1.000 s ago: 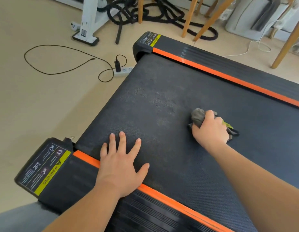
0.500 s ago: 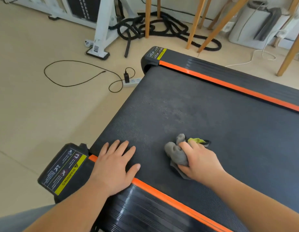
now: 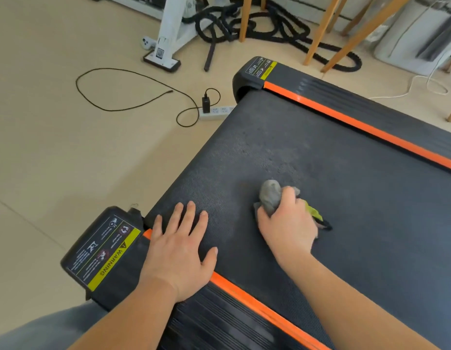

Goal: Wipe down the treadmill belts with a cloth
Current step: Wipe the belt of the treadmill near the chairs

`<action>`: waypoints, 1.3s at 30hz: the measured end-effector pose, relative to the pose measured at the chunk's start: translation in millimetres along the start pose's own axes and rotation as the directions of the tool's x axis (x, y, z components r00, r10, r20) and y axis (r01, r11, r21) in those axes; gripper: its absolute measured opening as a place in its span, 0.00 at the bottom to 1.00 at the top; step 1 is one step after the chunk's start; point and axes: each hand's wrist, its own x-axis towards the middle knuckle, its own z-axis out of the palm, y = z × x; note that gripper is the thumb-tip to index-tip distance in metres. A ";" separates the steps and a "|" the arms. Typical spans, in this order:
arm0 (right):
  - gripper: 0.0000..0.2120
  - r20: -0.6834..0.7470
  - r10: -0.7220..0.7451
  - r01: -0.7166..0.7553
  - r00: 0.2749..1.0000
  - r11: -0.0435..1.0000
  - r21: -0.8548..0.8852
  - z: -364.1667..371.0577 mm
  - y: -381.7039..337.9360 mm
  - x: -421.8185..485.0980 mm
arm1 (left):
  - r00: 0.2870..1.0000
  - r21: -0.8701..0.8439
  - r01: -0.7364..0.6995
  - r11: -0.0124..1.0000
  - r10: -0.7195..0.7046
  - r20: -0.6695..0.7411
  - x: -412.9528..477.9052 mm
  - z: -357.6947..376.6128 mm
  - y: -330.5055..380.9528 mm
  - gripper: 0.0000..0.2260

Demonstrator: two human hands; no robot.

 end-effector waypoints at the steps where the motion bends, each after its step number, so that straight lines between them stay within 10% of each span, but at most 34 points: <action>1: 0.25 0.029 -0.138 0.140 0.990 0.989 -0.043 5.3 -12.3 -16.6 | 1.000 -0.007 -0.001 1.000 0.001 0.000 -0.4 -0.8 0.9 0.35; 7: 0.22 0.245 -0.648 0.669 0.721 0.743 -0.005 -13.4 29.0 13.3 | 1.000 -0.043 -0.011 0.999 0.011 -0.003 -0.1 -1.3 -1.3 0.33; 10: 0.21 0.127 -0.198 0.207 0.972 0.977 -0.059 -28.6 57.8 57.2 | 1.000 -0.052 -0.018 0.999 0.018 -0.003 -0.1 -0.9 -1.7 0.33; 12: 0.21 0.042 0.175 -0.177 0.984 0.983 0.050 -25.0 51.9 69.2 | 1.000 -0.057 -0.020 0.998 0.020 -0.002 0.4 -1.5 -2.2 0.33; 14: 0.22 0.004 0.222 -0.222 0.975 0.974 0.032 -14.2 26.8 59.5 | 1.000 -0.061 -0.022 0.998 0.022 -0.005 0.8 -1.3 -1.5 0.32; 17: 0.27 0.003 -0.079 0.079 0.997 0.997 -0.006 8.0 -28.7 1.7 | 1.000 -0.055 -0.016 0.998 0.016 -0.009 0.2 0.4 -3.0 0.32; 23: 0.27 0.129 -0.646 0.652 0.752 0.758 -0.004 6.7 -20.2 -20.0 | 0.999 -0.090 -0.027 0.996 0.025 -0.024 0.0 4.6 -5.3 0.31; 27: 0.28 0.088 -0.192 0.199 0.978 0.976 -0.088 -5.5 -3.0 49.0 | 0.999 -0.077 -0.031 0.997 0.030 -0.015 0.6 3.1 -4.4 0.31; 31: 0.22 0.040 0.025 -0.025 0.999 1.000 -0.014 3.5 -36.4 31.4 | 1.000 -0.072 -0.029 0.997 0.029 -0.002 0.9 0.1 -3.9 0.31; 34: 0.25 0.004 -0.333 0.333 0.943 0.943 -0.009 15.1 -54.2 -29.1 | 1.000 -0.057 -0.022 0.998 0.022 -0.003 0.0 -0.1 -4.5 0.32; 39: 0.22 0.147 -0.795 0.785 0.589 0.606 0.129 3.5 -5.9 -1.4 | 0.999 -0.047 -0.034 0.998 0.034 -0.006 0.3 0.6 -6.2 0.33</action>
